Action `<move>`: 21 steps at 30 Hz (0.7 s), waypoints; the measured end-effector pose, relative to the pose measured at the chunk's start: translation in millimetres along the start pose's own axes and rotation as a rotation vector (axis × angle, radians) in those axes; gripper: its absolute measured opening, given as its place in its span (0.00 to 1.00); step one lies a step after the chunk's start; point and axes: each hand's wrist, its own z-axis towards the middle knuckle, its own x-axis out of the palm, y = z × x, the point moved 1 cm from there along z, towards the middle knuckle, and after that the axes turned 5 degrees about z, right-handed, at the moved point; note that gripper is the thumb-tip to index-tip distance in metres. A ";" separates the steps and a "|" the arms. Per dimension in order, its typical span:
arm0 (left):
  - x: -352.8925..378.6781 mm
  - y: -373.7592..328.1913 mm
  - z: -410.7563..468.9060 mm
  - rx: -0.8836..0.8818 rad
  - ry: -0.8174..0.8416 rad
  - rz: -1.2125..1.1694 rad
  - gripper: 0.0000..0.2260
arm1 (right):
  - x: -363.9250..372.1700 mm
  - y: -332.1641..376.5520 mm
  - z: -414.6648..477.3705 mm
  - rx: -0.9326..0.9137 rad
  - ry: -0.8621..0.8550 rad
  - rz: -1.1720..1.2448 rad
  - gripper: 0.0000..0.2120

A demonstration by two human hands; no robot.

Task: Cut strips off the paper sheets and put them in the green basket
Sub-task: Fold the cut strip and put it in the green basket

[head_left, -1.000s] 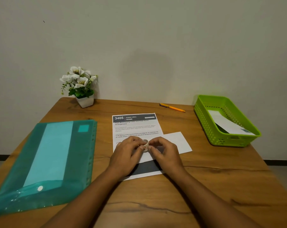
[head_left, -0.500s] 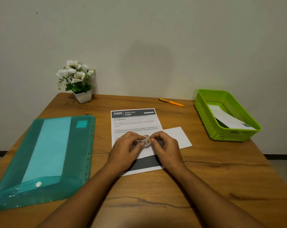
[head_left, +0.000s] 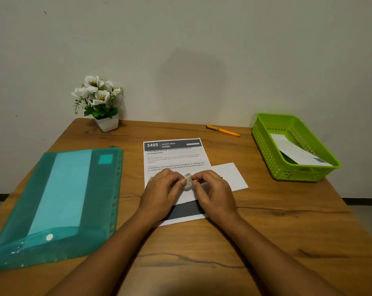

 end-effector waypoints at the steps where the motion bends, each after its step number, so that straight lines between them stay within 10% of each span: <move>1: 0.0 0.2 0.2 -0.003 0.000 -0.002 0.12 | -0.5 0.6 0.3 0.005 0.005 0.003 0.05; 21: 0.6 0.5 0.8 -0.014 -0.010 0.010 0.13 | 1.5 -2.8 -0.4 0.052 0.020 -0.029 0.04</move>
